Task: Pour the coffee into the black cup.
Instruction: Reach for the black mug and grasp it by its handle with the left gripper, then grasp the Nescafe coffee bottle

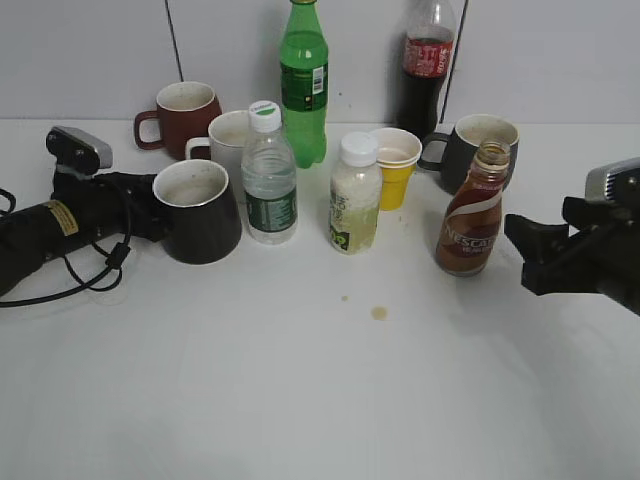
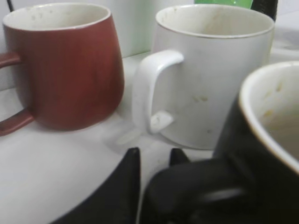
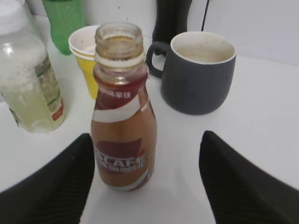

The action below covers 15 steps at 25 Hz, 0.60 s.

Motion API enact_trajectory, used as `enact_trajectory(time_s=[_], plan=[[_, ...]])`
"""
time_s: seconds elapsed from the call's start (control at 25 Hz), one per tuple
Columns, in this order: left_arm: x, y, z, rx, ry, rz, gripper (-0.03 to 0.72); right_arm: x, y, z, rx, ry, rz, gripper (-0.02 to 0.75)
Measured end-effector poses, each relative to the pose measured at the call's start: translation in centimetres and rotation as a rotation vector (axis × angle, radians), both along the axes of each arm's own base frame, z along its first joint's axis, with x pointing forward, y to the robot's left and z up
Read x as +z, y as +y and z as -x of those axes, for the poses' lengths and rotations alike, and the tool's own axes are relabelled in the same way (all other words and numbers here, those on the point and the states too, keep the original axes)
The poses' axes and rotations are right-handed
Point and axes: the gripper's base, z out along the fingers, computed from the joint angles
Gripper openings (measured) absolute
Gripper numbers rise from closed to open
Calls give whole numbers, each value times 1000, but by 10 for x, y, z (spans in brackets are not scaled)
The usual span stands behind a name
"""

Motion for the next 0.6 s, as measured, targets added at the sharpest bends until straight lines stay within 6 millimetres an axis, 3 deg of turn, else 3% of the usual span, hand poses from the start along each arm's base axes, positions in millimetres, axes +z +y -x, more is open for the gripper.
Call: enact_trajectory(time_s=[0.04,0.32,0.6], plan=[[0,0,0,-1,-1,0,78,-6,1,-1,4,15,1,527],[8,1,1,9,-2,-13,69,-45,10,-14,76,25,-14,629],[45,7,19,102,-17,-4,58,-76,16,-40,79,62,-8,630]])
